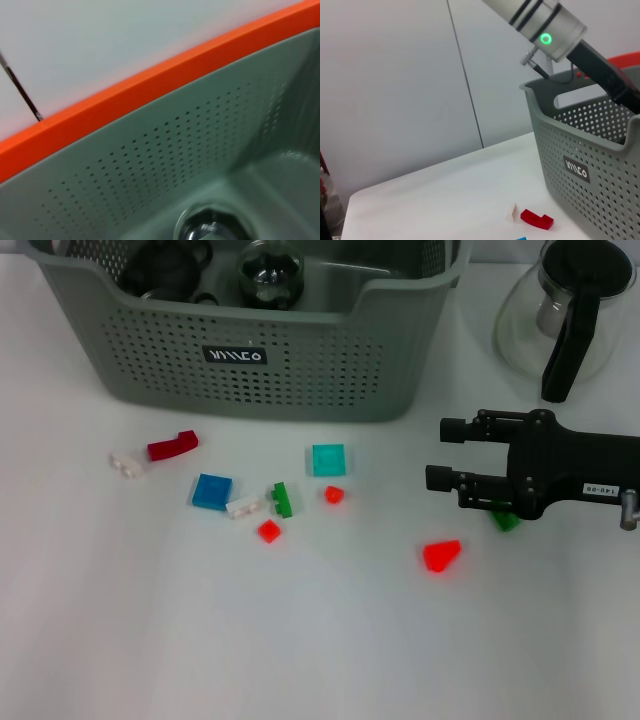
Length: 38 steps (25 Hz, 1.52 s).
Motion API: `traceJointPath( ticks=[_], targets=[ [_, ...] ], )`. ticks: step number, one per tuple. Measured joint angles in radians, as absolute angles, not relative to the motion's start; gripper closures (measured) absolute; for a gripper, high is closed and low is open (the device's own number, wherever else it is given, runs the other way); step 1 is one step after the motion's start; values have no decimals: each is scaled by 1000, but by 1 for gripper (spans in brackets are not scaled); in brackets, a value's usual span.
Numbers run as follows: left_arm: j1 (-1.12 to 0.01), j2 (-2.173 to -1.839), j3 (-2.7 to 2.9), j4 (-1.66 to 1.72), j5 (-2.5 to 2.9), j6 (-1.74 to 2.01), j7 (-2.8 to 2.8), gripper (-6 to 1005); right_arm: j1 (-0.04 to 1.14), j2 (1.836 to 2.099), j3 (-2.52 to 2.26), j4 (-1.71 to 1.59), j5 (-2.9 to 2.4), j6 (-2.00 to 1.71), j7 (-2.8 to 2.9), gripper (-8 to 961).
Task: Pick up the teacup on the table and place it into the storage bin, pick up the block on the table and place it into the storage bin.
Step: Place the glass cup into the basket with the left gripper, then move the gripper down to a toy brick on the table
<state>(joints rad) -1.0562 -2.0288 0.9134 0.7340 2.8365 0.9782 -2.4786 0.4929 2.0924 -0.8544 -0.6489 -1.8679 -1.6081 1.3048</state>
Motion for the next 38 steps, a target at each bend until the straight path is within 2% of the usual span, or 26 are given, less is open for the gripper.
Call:
traceJointPath(
  ticks=[2,4,6,7,10,13,15,18,21,26,30,35,38],
  targets=[
    [-1019,-2042,865,849,2769,1060,-2457,785,493,2092,-855,-649,-1868,-1608,1305,278],
    [-946,-2060,785,1000,2604,1165,-2379,712,494,2092,-854,-649,-1869,-1609,1305,278],
    [-869,-2060,714,1096,2386,1266,-2294,639,494,2092,-854,-649,-1868,-1610,1305,278],
    [-833,-2051,685,1118,2240,1321,-2255,603,495,2092,-854,-649,-1868,-1611,1305,278],
    [-752,-1982,637,1072,1830,1480,-2180,518,494,2092,-854,-649,-1866,-1611,1305,278],
    [-711,-1918,575,845,1544,1679,-2089,434,495,2093,-854,-649,-1864,-1611,1305,278],
    [-693,-1898,508,735,1448,1809,-2040,377,497,2094,-856,-649,-1864,-1610,1306,278],
    [-655,-1891,463,700,1444,1949,-2013,334,500,2094,-857,-649,-1864,-1610,1306,278],
    [-612,-1900,480,766,1550,2005,-2002,291,503,2094,-858,-649,-1864,-1611,1306,278],
    [-549,-1909,532,904,1820,2013,-1949,291,503,2092,-860,-649,-1866,-1613,1306,278],
    [-526,-1932,584,1012,2054,1998,-1884,292,500,2092,-859,-649,-1867,-1614,1306,278],
    [-530,-1981,672,1132,2255,1985,-1889,292,500,2092,-859,-649,-1867,-1614,1305,278],
    [-538,-2032,701,1247,2387,1949,-1944,293,501,2092,-858,-648,-1868,-1614,1306,279]
  ],
)
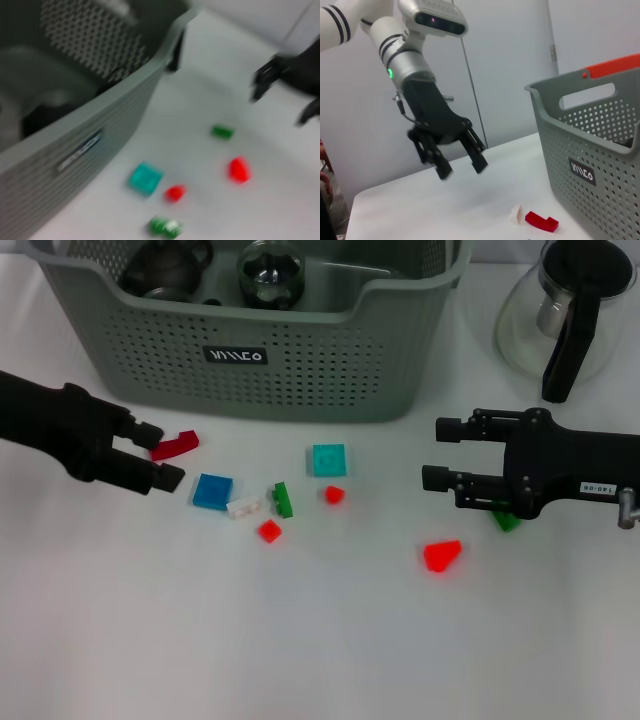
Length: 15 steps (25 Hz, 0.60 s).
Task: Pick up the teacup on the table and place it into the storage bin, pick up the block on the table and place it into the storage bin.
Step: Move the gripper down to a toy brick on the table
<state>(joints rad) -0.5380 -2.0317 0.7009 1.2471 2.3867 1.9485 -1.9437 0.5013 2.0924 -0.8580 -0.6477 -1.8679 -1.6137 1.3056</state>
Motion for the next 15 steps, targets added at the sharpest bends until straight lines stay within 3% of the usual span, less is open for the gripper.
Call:
traceJointPath(
  ticks=[10,15],
  targets=[
    [-573,-2155,911,1454,2788,1785,-2242,294,500,2092,-854,-647,-1868,-1612,1307,279],
    [-569,-2165,1050,1462,2850,1745,-2344,294,501,2092,-854,-647,-1868,-1613,1307,279]
  ],
)
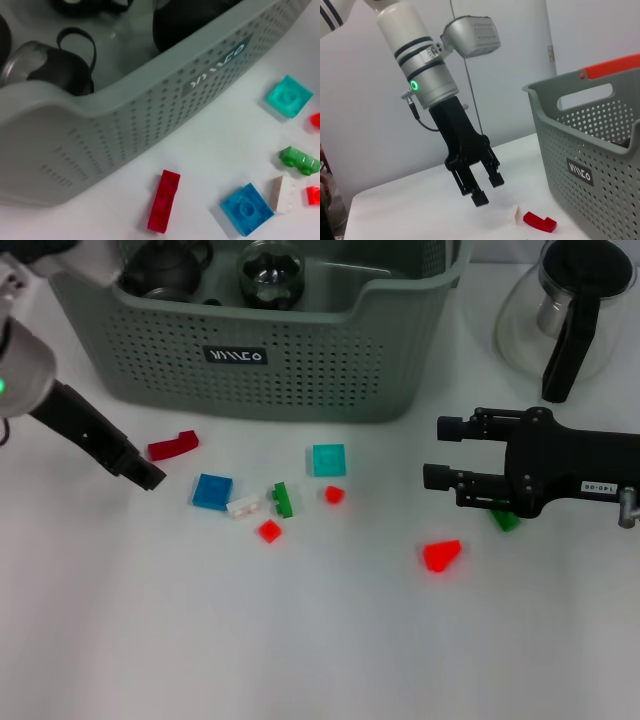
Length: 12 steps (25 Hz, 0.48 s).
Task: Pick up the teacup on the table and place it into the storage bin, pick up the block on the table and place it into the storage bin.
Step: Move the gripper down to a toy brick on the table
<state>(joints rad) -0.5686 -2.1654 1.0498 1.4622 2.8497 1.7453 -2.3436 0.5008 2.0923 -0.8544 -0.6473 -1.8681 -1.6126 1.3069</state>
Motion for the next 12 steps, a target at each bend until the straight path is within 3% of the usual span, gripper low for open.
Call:
traceJointPath(
  ticks=[12],
  targets=[
    [-545,-2166,1138,1469,2855,1705,-2265,295,496,2092,-854,-647,-1867,-1614,1306,279]
  ],
)
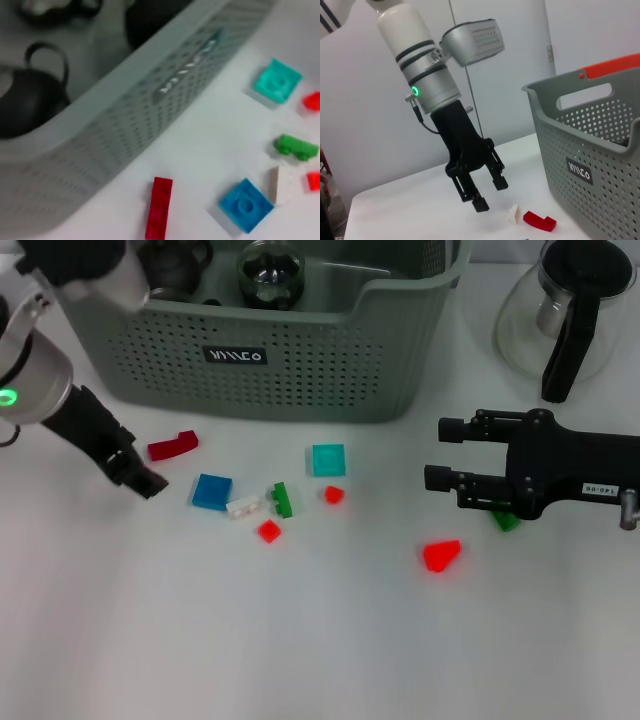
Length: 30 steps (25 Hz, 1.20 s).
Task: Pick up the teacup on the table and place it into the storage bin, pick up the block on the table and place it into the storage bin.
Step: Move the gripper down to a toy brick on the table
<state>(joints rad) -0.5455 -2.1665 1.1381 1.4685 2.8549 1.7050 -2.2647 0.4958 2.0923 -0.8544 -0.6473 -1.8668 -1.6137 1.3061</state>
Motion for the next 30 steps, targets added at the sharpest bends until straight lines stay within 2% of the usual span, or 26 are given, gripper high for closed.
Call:
traceJointPath(
  ticks=[11,19,20,26,30],
  targets=[
    [-503,-2157,1174,1442,2856,1596,-2147,296,497,2092,-854,-647,-1867,-1614,1307,279],
    [-529,-2143,1177,1348,2858,1532,-2176,297,496,2092,-854,-647,-1868,-1614,1307,279],
    [-541,-2131,1178,1307,2859,1518,-2195,297,496,2092,-854,-647,-1868,-1614,1307,279],
    [-560,-2113,1167,1248,2859,1486,-2250,297,492,2092,-854,-647,-1867,-1611,1307,278],
    [-572,-2110,1166,1204,2859,1471,-2262,297,492,2092,-854,-647,-1868,-1609,1307,278]
  ],
)
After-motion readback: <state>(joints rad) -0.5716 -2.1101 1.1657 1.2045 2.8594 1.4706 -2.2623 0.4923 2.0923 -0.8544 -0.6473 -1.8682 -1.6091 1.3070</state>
